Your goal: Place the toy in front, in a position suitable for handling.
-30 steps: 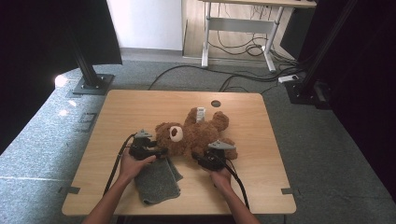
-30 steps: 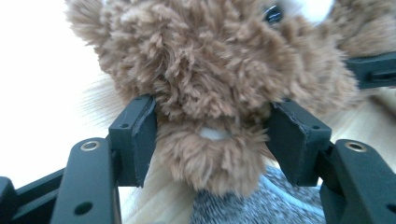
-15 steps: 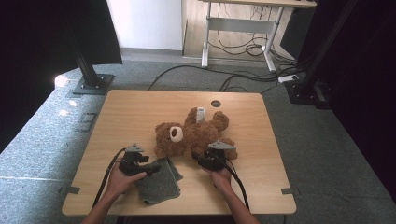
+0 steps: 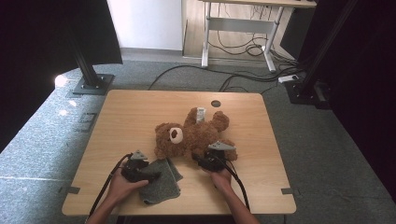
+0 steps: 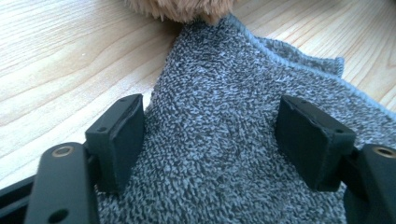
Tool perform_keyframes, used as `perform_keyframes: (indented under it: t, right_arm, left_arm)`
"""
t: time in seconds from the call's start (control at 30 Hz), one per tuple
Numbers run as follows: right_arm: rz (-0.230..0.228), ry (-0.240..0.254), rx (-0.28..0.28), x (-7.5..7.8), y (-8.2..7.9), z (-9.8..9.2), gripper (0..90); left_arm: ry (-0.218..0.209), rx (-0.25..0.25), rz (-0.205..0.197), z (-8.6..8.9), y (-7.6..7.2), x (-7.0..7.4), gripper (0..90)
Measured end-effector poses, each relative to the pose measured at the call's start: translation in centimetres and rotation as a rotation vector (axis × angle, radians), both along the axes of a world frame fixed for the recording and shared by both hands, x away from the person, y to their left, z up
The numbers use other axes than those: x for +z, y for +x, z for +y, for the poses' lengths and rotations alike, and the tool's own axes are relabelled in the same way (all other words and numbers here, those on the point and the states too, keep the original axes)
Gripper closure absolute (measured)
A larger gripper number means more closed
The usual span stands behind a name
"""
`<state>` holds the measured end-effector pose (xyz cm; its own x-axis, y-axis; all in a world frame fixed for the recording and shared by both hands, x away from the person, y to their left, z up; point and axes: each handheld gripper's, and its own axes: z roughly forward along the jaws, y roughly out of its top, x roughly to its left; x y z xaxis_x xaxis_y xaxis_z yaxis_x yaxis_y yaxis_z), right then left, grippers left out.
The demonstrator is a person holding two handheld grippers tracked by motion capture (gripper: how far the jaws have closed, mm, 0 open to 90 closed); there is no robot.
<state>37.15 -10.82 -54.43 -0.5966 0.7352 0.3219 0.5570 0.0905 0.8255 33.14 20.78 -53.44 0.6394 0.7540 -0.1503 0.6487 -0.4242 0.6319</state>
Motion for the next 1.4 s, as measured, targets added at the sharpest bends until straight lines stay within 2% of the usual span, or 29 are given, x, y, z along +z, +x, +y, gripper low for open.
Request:
perform_keyframes:
  t: [0.07,0.13,0.2,0.3,0.4,0.47,0.57,0.63,0.7,0.77,0.87,0.93,1.07,1.1,1.13,1.17,1.23,1.37,1.4]
  right_arm:
    - [0.000,-0.001,0.001,0.0,0.0,0.0,64.3]
    - [0.001,-0.002,0.002,0.0,0.0,0.0,64.3]
    - [0.000,0.000,0.001,0.0,0.0,0.0,64.3]
    - [-0.001,0.003,0.000,0.0,0.0,0.0,64.1]
    - [0.000,0.003,0.003,0.0,0.0,-0.1,64.1]
    - [0.001,0.004,0.004,0.1,0.0,-0.1,64.1]
    - [0.001,0.010,0.003,0.1,0.1,-0.1,64.1]
    - [0.000,0.011,0.003,0.1,0.1,-0.1,64.1]
    - [0.000,0.013,0.002,0.1,0.1,-0.1,64.1]
    - [0.002,0.011,0.001,0.1,0.1,-0.1,64.1]
    - [0.002,0.011,0.000,0.1,0.1,-0.1,64.2]
    - [0.005,0.013,0.001,0.1,0.1,-0.1,64.5]
    - [0.006,0.015,0.002,0.1,0.1,-0.1,64.8]
    - [0.008,0.013,0.002,0.1,0.1,-0.1,64.8]
    - [0.008,0.013,0.002,0.1,0.1,-0.1,64.8]
    - [0.009,0.012,0.002,0.1,0.0,-0.1,64.9]
    - [0.009,0.012,0.003,0.1,0.0,-0.1,65.0]
    - [0.010,0.016,0.000,0.1,0.1,-0.1,65.9]
    - [0.008,0.009,-0.003,0.1,0.0,-0.1,66.7]
  left_arm:
    - [0.037,0.001,-0.031,-0.2,-0.3,-0.1,29.9]
    - [0.047,-0.008,-0.045,-0.4,-0.6,0.0,36.3]
    - [0.023,-0.027,-0.051,-0.5,-0.9,-0.1,48.2]
    - [0.000,-0.043,-0.035,-0.4,-1.1,-0.1,66.5]
    - [-0.050,-0.057,0.011,0.1,-0.8,0.1,75.2]
    - [-0.102,-0.080,0.041,0.5,-0.6,0.1,76.8]
    - [-0.152,-0.113,0.052,0.5,-0.7,0.4,77.7]
    - [-0.167,-0.126,0.041,0.3,-0.9,0.8,77.9]
    - [-0.210,-0.151,0.028,0.1,-0.9,1.3,77.9]
    - [-0.238,-0.190,-0.003,-0.2,-1.0,2.1,77.9]
    - [-0.257,-0.204,-0.043,-0.9,-0.6,2.9,77.9]
    - [-0.297,-0.205,-0.066,-1.7,0.3,3.4,77.9]
    - [-0.344,-0.201,-0.100,-3.3,2.0,4.0,77.8]
    - [-0.359,-0.200,-0.105,-3.5,2.3,4.1,77.9]
    - [-0.393,-0.194,-0.105,-3.9,3.0,4.3,77.8]
    - [-0.402,-0.189,-0.104,-4.3,3.4,4.4,77.8]
    - [-0.384,-0.178,-0.122,-5.1,4.1,4.5,77.8]
    - [-0.280,-0.117,-0.163,-6.8,5.0,4.3,77.8]
    - [-0.268,-0.115,-0.171,-7.0,5.0,4.2,77.9]
